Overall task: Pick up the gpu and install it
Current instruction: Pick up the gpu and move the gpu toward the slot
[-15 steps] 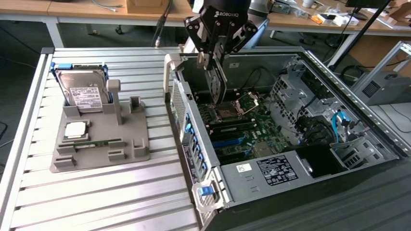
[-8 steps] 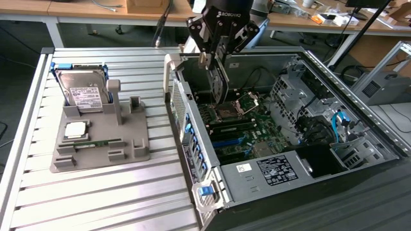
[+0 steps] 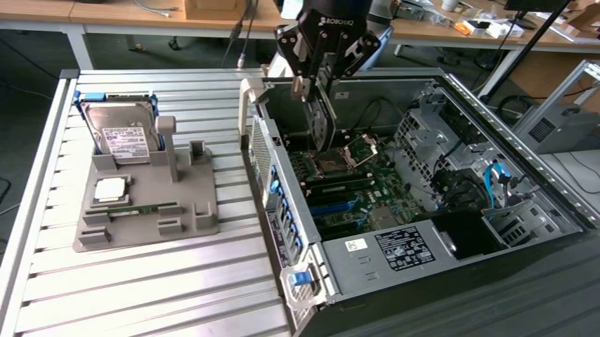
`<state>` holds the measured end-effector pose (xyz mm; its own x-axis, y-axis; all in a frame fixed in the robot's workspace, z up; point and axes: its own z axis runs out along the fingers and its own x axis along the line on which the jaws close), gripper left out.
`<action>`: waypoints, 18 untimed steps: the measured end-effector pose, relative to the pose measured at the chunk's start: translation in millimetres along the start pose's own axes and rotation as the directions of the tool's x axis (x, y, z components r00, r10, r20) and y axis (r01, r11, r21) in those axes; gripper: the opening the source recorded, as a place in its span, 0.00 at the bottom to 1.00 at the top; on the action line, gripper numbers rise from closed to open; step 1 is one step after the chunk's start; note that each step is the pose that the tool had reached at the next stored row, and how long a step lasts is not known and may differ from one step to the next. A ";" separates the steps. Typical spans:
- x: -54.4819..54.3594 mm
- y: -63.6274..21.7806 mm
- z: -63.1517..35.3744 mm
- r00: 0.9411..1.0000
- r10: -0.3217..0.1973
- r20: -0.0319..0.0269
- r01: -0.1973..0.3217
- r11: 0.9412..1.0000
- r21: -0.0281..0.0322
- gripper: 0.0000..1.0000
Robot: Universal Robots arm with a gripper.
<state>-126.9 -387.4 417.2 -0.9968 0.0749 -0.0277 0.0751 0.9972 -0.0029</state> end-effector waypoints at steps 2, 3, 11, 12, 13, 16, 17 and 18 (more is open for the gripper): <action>-0.7 0.1 0.0 1.000 0.000 0.000 0.000 1.000 0.000 0.27; -1.1 0.1 0.1 1.000 0.000 0.000 0.000 1.000 0.000 0.27; -3.6 0.3 0.3 1.000 0.000 0.000 0.000 1.000 0.000 0.27; -3.8 0.3 0.3 1.000 0.000 0.000 0.000 1.000 0.000 0.27; -4.4 0.3 0.3 1.000 0.000 0.000 0.000 1.000 0.000 0.27; -5.3 0.4 0.4 1.000 0.000 0.000 0.000 1.000 0.000 0.27; -5.8 0.4 0.5 1.000 0.000 0.000 0.000 1.000 0.000 0.27; -6.1 0.5 0.5 1.000 0.000 0.000 0.000 1.000 0.000 0.27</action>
<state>-120.8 -387.4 416.9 -0.9968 0.0749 -0.0277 0.0751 0.9972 -0.0033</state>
